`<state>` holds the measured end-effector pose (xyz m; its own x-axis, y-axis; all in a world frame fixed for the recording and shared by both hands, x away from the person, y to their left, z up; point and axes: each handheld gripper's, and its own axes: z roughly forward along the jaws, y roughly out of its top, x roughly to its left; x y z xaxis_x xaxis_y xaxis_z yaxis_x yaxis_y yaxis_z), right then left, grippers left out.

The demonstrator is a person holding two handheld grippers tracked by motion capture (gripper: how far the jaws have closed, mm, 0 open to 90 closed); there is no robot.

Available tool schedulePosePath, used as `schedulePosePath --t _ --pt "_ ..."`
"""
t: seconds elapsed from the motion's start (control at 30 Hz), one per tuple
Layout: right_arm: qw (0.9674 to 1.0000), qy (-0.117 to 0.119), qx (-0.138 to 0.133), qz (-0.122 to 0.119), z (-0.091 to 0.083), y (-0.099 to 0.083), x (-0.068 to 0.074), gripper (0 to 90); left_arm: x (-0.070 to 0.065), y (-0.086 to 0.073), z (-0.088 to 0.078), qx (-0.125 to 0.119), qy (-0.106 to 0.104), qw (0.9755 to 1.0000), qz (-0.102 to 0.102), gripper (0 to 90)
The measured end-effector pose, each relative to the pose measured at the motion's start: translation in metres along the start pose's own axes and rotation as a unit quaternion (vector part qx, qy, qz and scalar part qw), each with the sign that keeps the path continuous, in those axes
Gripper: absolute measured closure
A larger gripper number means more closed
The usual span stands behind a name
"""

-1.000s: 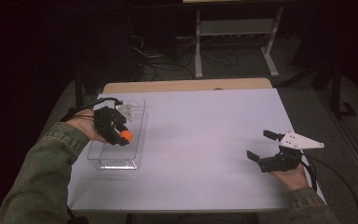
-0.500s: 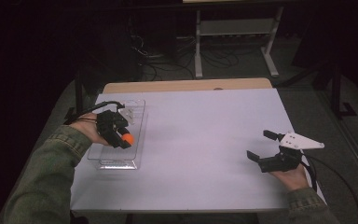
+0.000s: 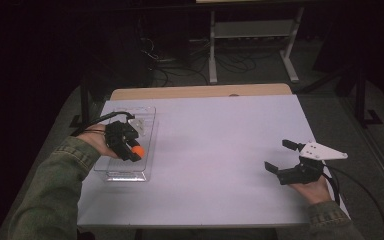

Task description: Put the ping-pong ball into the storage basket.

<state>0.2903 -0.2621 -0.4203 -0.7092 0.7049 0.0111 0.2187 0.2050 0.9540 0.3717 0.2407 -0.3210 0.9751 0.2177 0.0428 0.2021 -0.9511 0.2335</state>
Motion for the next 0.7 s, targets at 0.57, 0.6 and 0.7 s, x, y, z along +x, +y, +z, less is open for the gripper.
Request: schedulePosePath --t 0.57,0.6,0.7 --pt "1.0000 0.000 0.001 0.000 0.000 0.000 0.000 0.0 -0.001 -0.006 0.016 -0.003 -0.003 1.0000 -0.006 50.5" --pt "1.0000 0.000 0.001 0.000 0.000 0.000 0.000 0.0 -0.001 -0.007 0.017 -0.002 -0.003 1.0000 -0.004 50.5" --pt "1.0000 0.000 0.002 -0.001 0.000 0.000 0.000 0.0 0.000 -0.007 0.020 0.001 -0.005 1.0000 -0.003 50.5"
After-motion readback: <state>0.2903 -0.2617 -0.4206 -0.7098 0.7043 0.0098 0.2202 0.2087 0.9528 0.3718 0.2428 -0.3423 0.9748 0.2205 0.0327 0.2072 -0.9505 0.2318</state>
